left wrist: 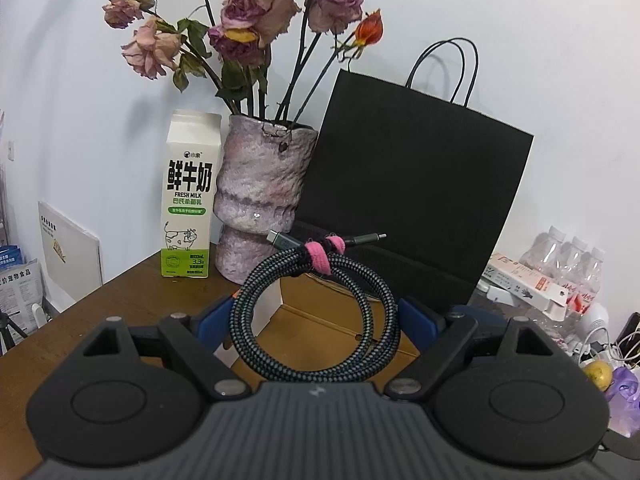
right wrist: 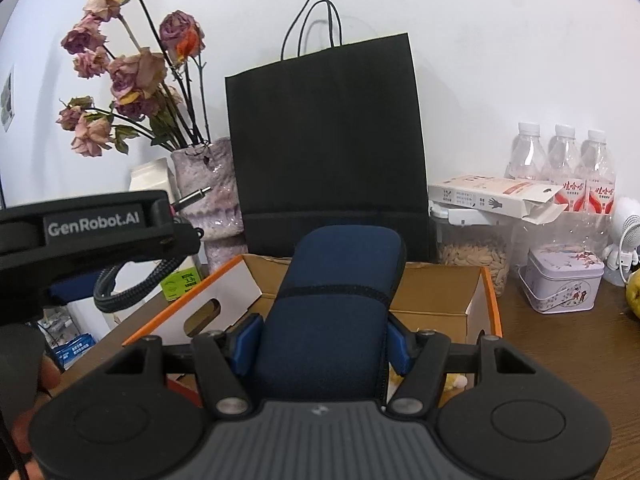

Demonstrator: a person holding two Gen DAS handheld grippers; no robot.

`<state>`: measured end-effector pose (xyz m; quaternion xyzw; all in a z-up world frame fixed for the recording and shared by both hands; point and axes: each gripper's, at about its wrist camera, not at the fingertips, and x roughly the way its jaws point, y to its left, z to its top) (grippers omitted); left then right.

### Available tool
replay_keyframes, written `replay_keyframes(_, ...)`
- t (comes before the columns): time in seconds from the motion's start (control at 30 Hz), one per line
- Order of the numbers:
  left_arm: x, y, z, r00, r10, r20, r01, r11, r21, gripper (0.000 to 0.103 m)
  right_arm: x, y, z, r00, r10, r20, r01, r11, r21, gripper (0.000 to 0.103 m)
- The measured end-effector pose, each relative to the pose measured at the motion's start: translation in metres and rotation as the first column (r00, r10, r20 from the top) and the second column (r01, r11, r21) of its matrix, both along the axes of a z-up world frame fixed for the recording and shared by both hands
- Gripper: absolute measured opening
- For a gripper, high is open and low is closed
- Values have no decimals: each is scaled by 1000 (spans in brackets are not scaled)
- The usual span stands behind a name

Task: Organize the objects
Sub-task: 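Open both grippers to drop the cable and navy pouch into the box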

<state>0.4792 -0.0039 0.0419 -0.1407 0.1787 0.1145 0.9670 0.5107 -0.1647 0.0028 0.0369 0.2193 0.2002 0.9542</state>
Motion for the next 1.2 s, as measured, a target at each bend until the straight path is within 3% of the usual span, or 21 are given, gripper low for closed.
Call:
replay_keyframes(0.37, 20, -5, -14, 1000, -27, -12, 28, 999, 42, 90, 16, 0, -15, 999, -45, -24, 45, 999, -13, 62)
replay_keyframes(0.4, 21, -6, -15, 999, -31, -16, 32, 998, 47, 91, 18, -1, -17, 998, -52, -29, 52, 999, -11, 62)
replay_keyframes(0.47, 22, -9, -17, 999, -40, -15, 41, 998, 53, 103, 21, -4, -19, 997, -71, -39, 71, 997, -1, 64)
replay_keyframes(0.5, 23, -11, -18, 999, -47, -11, 47, 997, 58, 103, 23, -6, -20, 996, -79, -46, 79, 997, 4, 65)
replay_keyframes(0.53, 23, -13, -18, 999, -48, -12, 48, 997, 65, 103, 24, -8, -21, 995, -91, -49, 91, 996, 8, 69)
replay_keyframes(0.57, 23, -15, -19, 999, -50, -20, 51, 996, 71, 103, 25, -10, -21, 993, -103, -55, 104, 994, 13, 83)
replay_keyframes(0.63, 25, -15, -20, 998, -53, -38, 55, 996, 69, 103, 26, -14, -21, 991, -119, -55, 121, 992, 28, 93)
replay_keyframes(1.2, 10, -18, -13, 998, -58, -27, 59, 997, 42, 103, 13, -12, -11, 994, -97, -48, 97, 995, 4, 103)
